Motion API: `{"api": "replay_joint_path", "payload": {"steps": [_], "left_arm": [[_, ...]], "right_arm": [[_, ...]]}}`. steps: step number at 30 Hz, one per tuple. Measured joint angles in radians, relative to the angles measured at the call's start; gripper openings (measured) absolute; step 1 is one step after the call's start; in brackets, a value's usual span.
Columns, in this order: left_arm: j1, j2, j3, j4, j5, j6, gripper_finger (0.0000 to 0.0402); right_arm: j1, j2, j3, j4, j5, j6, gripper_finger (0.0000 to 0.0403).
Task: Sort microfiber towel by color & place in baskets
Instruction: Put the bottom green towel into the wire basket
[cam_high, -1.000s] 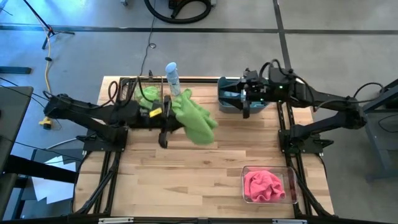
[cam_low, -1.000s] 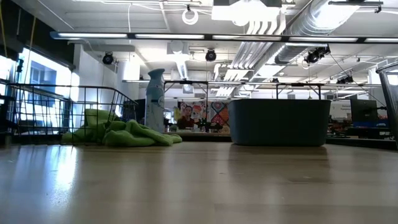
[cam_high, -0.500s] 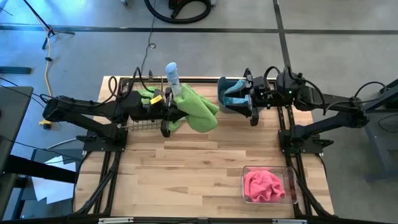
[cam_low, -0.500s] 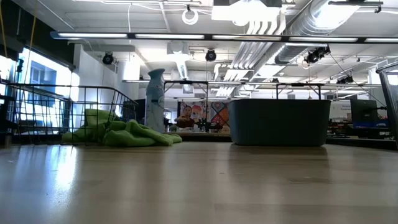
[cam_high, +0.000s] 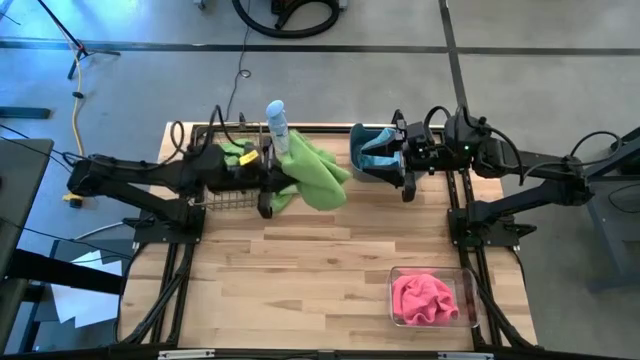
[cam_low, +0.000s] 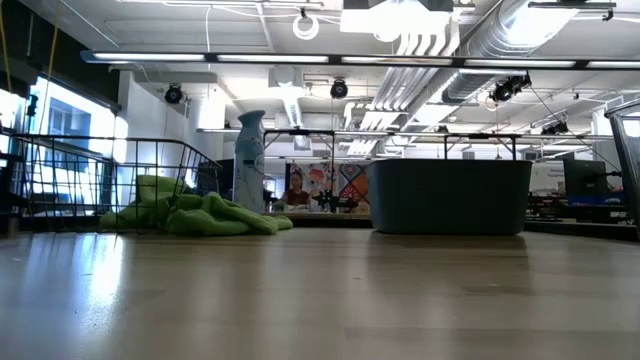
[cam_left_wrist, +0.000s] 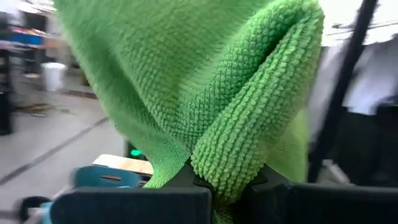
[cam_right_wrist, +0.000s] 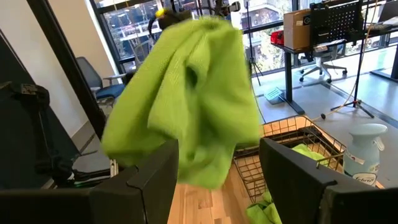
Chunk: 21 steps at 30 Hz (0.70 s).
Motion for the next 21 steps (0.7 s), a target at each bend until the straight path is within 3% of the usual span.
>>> {"api": "replay_joint_path", "payload": {"steps": [5, 11, 21], "left_arm": [[0.066, -0.048, 0.093, -0.325, -0.138, 0.039, 0.0], [0.167, -0.088, 0.184, -0.669, -0.208, 0.078, 0.0], [0.371, -0.126, 0.21, -1.165, -0.429, 0.039, 0.0]], "right_arm": [[0.0, 0.0, 0.0, 0.002, 0.0, 0.0, 0.022], [-0.001, 0.0, 0.0, -0.001, 0.001, 0.0, 0.022], [-0.002, 0.0, 0.0, -0.002, 0.001, -0.002, 0.022]]}}
